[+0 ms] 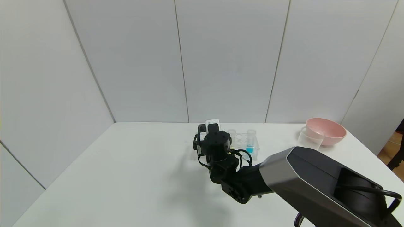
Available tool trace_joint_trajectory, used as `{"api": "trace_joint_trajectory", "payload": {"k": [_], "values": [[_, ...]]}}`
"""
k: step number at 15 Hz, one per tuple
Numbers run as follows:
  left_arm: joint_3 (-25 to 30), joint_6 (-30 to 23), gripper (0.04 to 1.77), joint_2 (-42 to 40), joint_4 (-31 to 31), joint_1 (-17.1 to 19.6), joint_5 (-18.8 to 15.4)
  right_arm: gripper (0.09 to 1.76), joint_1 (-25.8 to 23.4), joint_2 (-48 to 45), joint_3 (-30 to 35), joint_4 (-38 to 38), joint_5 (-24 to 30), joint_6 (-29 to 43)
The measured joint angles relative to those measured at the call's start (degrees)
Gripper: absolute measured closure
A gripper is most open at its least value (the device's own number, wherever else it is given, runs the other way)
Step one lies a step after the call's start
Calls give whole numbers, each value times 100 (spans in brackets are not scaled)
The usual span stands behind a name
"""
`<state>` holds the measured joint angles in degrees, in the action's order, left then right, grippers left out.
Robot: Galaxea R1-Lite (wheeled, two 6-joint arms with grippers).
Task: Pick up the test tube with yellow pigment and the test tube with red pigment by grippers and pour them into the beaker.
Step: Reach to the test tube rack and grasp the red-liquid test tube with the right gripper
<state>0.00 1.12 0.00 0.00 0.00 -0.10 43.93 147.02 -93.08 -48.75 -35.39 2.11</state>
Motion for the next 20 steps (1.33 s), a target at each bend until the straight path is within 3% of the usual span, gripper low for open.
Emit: {"api": "trace_joint_trajectory", "payload": {"k": [7,11,14,15,20], "values": [[0,0,5,0,0,0,0,14,-72,94,-26,-27,11,0],[0,2,5,0,0,0,0,74,-91,177,-152,-18,-13,0],[0,0,5,0,0,0,0,106,-78,207,-190,-24,-7,-9],[0,0,5,0,0,0,0,132,-74,213,-196,-29,4,-9],[0,0,5,0,0,0,0,132,-80,221,-210,-18,0,-12]]}}
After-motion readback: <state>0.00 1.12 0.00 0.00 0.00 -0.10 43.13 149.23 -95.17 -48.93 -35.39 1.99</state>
